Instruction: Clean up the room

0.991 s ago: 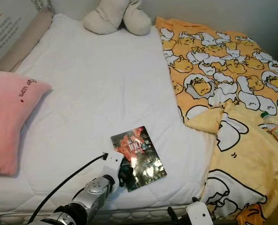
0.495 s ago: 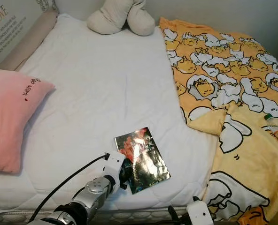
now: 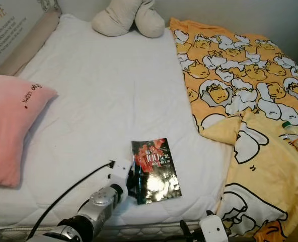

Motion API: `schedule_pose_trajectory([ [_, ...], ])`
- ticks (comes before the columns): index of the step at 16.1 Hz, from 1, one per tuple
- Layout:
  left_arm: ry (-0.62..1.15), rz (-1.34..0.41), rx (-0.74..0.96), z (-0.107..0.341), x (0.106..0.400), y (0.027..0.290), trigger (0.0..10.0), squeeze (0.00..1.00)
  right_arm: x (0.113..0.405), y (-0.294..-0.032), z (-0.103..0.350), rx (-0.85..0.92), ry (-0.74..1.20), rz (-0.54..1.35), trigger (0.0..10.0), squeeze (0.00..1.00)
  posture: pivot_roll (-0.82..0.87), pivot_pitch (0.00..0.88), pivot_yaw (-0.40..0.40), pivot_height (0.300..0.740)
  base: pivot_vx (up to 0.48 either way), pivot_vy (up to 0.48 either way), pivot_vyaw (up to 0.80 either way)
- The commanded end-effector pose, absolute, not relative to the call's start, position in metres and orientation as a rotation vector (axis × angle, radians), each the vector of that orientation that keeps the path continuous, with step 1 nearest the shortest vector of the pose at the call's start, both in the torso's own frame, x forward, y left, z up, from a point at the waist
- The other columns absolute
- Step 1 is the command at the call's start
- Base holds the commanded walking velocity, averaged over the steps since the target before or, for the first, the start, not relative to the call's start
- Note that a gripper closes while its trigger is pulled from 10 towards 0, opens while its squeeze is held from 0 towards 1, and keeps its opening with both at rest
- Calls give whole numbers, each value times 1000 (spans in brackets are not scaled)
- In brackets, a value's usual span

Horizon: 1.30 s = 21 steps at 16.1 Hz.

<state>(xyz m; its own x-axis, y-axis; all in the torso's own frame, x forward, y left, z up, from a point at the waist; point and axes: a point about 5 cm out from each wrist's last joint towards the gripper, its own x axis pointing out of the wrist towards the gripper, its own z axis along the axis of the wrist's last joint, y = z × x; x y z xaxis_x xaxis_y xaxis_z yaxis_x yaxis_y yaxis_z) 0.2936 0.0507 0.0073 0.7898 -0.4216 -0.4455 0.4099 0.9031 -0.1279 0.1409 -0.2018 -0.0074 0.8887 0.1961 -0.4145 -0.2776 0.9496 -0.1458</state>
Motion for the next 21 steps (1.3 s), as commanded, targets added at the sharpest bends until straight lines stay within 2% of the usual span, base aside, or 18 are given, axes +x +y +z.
schedule_pose_trajectory([
  [1,370,-473,-112,37,313,33,0,0,145,-205,-7,-212,410,226,10000,0,-118,122,-80,731,0,0,0],
  [3,324,-450,-165,49,324,43,0,0,155,-203,-5,-202,390,212,10000,0,-103,109,-71,731,0,0,0],
  [4,293,-391,-239,59,335,56,0,0,173,-197,1,-181,341,205,10000,0,-75,73,-47,731,0,0,0],
  [6,267,-365,-256,66,342,64,0,0,184,-194,6,-171,313,197,10000,0,-63,56,-37,731,0,0,0],
  [7,185,-361,-252,85,354,76,0,0,208,-189,18,-145,245,174,10000,0,-33,6,-7,731,0,0,0],
  [11,7,-353,-33,112,361,101,0,0,250,-178,54,-45,77,103,10000,0,8,0,36,731,0,0,0],
  [12,-45,-303,5,118,360,109,3922,0,257,-180,67,-9,20,73,10000,0,10,0,40,731,0,0,0],
  [13,-96,-268,22,124,359,116,10000,0,262,-181,77,-4,-25,58,10000,0,14,0,46,731,0,0,0],
  [15,-217,-218,87,141,354,126,10000,0,269,-188,97,-10,-130,0,10000,0,32,0,39,731,0,0,0],
  [19,-177,-191,75,137,357,126,10000,0,278,-181,92,-19,-112,30,10000,0,41,0,44,731,0,0,0],
  [21,-127,-149,32,132,359,127,10000,0,289,-184,97,17,-118,-5,10000,0,44,0,43,731,0,480,0],
])
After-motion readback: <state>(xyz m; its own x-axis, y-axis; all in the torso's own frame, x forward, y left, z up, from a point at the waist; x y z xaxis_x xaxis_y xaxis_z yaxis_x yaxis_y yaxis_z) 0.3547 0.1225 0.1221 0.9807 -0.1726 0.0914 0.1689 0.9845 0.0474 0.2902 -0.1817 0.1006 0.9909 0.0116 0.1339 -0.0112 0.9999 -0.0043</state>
